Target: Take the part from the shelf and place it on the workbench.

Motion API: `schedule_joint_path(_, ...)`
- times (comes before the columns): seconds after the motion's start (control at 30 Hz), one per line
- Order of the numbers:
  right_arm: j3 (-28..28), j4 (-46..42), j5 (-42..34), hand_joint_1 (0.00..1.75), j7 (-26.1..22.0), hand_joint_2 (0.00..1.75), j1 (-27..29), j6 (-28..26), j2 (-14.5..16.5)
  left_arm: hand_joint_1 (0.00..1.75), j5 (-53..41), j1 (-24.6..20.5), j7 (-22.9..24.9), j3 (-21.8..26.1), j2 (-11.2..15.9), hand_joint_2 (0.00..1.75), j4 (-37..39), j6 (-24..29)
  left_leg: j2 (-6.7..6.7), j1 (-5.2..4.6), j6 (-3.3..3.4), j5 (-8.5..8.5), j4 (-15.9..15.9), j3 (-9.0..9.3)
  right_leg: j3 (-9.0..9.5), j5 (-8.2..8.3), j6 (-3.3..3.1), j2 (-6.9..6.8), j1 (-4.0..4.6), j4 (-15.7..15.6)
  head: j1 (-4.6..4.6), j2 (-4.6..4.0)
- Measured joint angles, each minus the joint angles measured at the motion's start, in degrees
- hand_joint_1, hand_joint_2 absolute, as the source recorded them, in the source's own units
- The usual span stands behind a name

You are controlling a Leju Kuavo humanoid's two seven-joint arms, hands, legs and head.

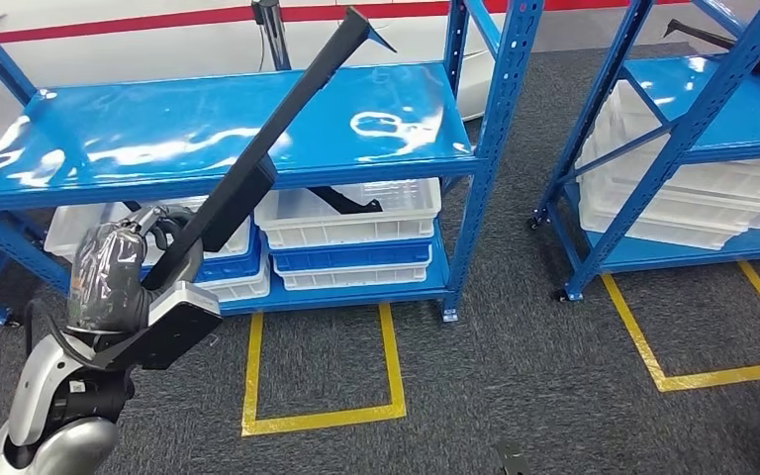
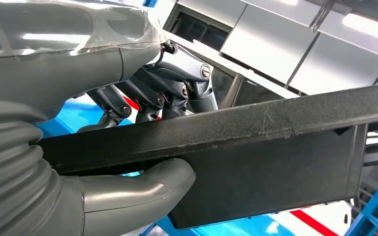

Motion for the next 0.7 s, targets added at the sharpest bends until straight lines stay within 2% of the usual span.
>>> schedule_joint_path(0.03, 0.0, 0.0, 0.0, 0.00, 0.0, 0.00, 0.0, 0.1, 0.0, 1.75, 0.0, 0.0, 0.0, 0.0, 0.0, 1.75, 0.0, 0.0, 0.07, 0.12, 0.48, 0.49, -0.1, -0.43, -0.56, -1.10, 0.25, 0.03, 0.01, 1.0, 0.08, -0.01)
schedule_joint_path(0.07, 0.0, 0.0, -0.1, 0.00, 0.0, 0.00, 0.1, 0.1, -0.1, 1.75, 0.0, -0.1, 0.0, 0.0, 0.0, 1.75, 0.0, 0.0, 0.13, 0.23, 0.95, 1.07, -0.3, -0.94, -1.44, -3.16, 0.47, 0.05, 0.00, 3.1, 0.15, -0.01)
schedule_joint_path(0.13, 0.0, 0.0, -0.2, 0.00, 0.0, 0.00, 0.1, 0.2, -0.1, 1.75, 0.0, -0.1, 0.0, 0.0, 0.0, 1.75, 0.0, 0.0, 0.19, 0.16, 1.49, 2.07, -0.3, -2.10, -3.98, -8.93, 0.73, 0.04, -0.12, 10.8, 0.33, 0.00)
schedule_joint_path(0.17, 0.0, 0.0, -0.3, 0.00, 0.0, 0.00, 0.2, 0.2, -0.1, 1.75, 0.0, 0.0, 0.0, 0.0, 0.0, 1.75, 0.0, 0.0, 0.19, 0.07, 1.59, 2.56, -0.2, -2.71, -5.05, -10.82, 0.84, 0.04, -0.15, 14.9, 0.35, 0.00)
schedule_joint_path(0.2, 0.0, 0.0, -0.3, 0.00, 0.0, 0.00, 0.2, 0.2, -0.1, 1.75, 0.0, 0.0, 0.0, 0.0, 0.0, 1.75, 0.0, 0.0, 0.18, -0.03, 1.63, 3.03, -0.2, -3.33, -5.47, -11.43, 0.92, 0.03, -0.16, 17.7, 0.36, 0.00)
schedule_joint_path(0.23, 0.0, 0.0, -0.3, 0.00, 0.0, 0.00, 0.2, 0.3, -0.1, 1.75, 0.0, 0.0, 0.0, -0.1, 0.0, 1.75, 0.0, 0.0, 0.18, -0.09, 1.60, 3.48, -0.1, -3.94, -4.88, -10.68, 0.92, 0.03, -0.16, 18.4, 0.37, 0.01)
schedule_joint_path(0.27, 0.0, 0.0, -0.3, 0.00, 0.0, 0.00, 0.2, 0.3, -0.1, 1.75, 0.0, 0.1, 0.0, -0.1, 0.0, 1.75, 0.0, 0.0, 0.17, -0.13, 1.52, 3.86, 0.0, -4.51, -3.18, -9.06, 0.85, 0.03, -0.16, 16.7, 0.37, 0.01)
schedule_joint_path(0.3, 0.0, 0.0, -0.4, 0.00, 0.0, 0.00, 0.1, 0.4, -0.1, 1.75, 0.0, 0.1, 0.0, -0.1, 0.0, 1.75, 0.0, 0.0, 0.16, -0.14, 1.38, 4.15, 0.2, -4.98, -0.46, -7.38, 0.69, 0.04, -0.16, 13.0, 0.38, 0.01)
schedule_joint_path(0.33, 0.0, 0.0, -0.4, 0.00, -0.1, 0.00, 0.1, 0.5, -0.1, 1.75, 0.0, 0.1, 0.0, -0.1, 0.0, 1.75, 0.0, 0.0, 0.15, -0.22, 1.19, 4.40, 0.5, -5.42, 2.70, -6.47, 0.48, 0.04, -0.08, 8.3, 0.39, 0.01)
schedule_joint_path(0.37, 0.0, 0.0, -0.5, 0.00, -0.2, 0.00, 0.0, 0.6, -0.1, 1.75, 0.0, 0.1, 0.0, 0.0, 0.0, 1.75, 0.0, 0.0, 0.18, -0.29, 0.95, 4.66, 0.7, -5.73, 5.34, -6.22, 0.25, 0.07, 0.03, 4.1, 0.37, 0.01)
schedule_joint_path(0.4, 0.0, 0.0, -0.6, 0.00, -0.3, 0.00, 0.0, 0.7, -0.2, 1.75, 0.0, 0.0, 0.0, 0.0, 0.0, 1.75, 0.0, 0.0, 0.20, -0.35, 0.67, 4.98, 0.8, -5.96, 7.04, -6.37, 0.02, 0.09, 0.14, 1.2, 0.37, 0.01)
schedule_joint_path(0.43, 0.0, 0.0, -0.6, 0.00, -0.3, 0.00, -0.1, 0.8, -0.2, 1.75, 0.0, 0.0, 0.0, 0.0, 0.0, 1.75, 0.0, 0.0, 0.23, -0.39, 0.38, 5.34, 0.9, -6.15, 7.71, -6.66, -0.18, 0.11, 0.26, -0.2, 0.35, 0.01)
schedule_joint_path(0.5, 0.0, 0.0, -0.7, 0.00, -0.4, 0.00, -0.1, 1.0, -0.1, 1.75, 0.0, -0.1, 0.0, 0.0, 0.0, 1.75, 0.0, 0.0, 0.20, -0.30, -0.19, 5.79, 1.0, -6.51, 7.20, -6.09, -0.84, 0.03, 0.13, -0.5, 0.35, 0.01)
schedule_joint_path(0.53, 0.0, 0.0, -0.7, 0.00, -0.4, 0.00, -0.2, 1.1, 0.0, 1.75, 0.0, 0.0, 0.0, 0.0, 0.0, 1.75, 0.0, 0.0, 0.15, -0.21, -0.53, 4.87, 1.9, -7.03, 6.78, -5.63, -1.25, -0.05, 0.00, -0.5, 0.26, 0.01)
schedule_joint_path(0.57, 0.0, 0.0, -0.7, 0.00, -0.4, 0.00, -0.3, 1.3, 0.0, 1.75, 0.1, 0.0, 0.0, 0.0, 0.1, 1.75, 0.0, 0.0, 0.09, -0.07, -0.91, 3.05, 3.8, -7.88, 6.27, -5.08, -1.67, -0.16, -0.14, -0.6, 0.16, 0.01)
schedule_joint_path(0.63, 0.0, 0.0, -0.7, 0.00, -0.5, 0.00, -0.3, 1.5, 0.1, 1.75, 0.1, 0.1, 0.0, 0.0, 0.1, 1.75, 0.0, 0.0, 0.04, 0.34, -1.71, -2.41, 11.3, -10.50, 4.98, -3.97, -2.15, -0.30, -0.20, -0.6, -0.04, 0.01)
schedule_joint_path(0.67, 0.0, 0.0, -0.7, 0.00, -0.5, 0.00, -0.3, 1.6, 0.1, 1.75, 0.2, 0.1, 0.0, 0.0, 0.1, 1.75, 0.0, 0.0, 0.04, 0.53, -2.02, -4.43, 15.4, -11.65, 4.30, -3.45, -2.23, -0.35, -0.19, -0.5, -0.05, 0.01)
schedule_joint_path(0.7, 0.0, 0.0, -0.7, 0.00, -0.5, 0.00, -0.3, 1.7, 0.1, 1.75, 0.2, 0.2, 0.0, 0.0, 0.1, 1.75, 0.0, 0.0, 0.04, 0.66, -2.24, -5.36, 18.2, -12.16, 3.56, -2.94, -2.22, -0.36, -0.17, -0.4, -0.05, 0.01)
